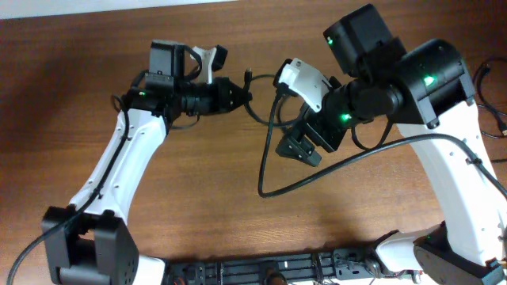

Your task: Untangle cables

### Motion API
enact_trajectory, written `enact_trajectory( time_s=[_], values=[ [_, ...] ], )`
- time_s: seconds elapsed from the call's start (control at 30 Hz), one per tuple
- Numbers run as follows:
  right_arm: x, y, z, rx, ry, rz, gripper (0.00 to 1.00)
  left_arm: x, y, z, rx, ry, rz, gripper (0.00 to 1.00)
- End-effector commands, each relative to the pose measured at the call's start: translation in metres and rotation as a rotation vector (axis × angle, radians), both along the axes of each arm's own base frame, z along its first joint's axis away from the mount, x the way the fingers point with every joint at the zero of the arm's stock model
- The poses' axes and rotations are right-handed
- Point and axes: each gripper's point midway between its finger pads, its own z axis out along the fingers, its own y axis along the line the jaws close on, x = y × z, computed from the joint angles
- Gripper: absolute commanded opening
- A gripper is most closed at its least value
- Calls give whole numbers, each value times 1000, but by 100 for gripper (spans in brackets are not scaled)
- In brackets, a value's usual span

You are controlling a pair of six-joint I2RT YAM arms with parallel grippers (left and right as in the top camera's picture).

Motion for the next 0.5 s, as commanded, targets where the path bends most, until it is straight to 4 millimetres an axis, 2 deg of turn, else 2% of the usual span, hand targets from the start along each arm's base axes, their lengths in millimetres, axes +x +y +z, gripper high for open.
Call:
enact_trajectory(
  time_s=[0.0, 0.27, 0.47],
  values=[
    [1, 5, -12, -1, 25, 55, 100, -12, -11, 57, -103, -89, -71, 4],
    [20, 14, -28, -10, 43, 54, 100, -33, -12, 115, -159, -215, -100, 8],
    [30, 19, -31, -2, 27, 54, 96, -45, -9, 150, -182, -301, -102, 9]
  ],
)
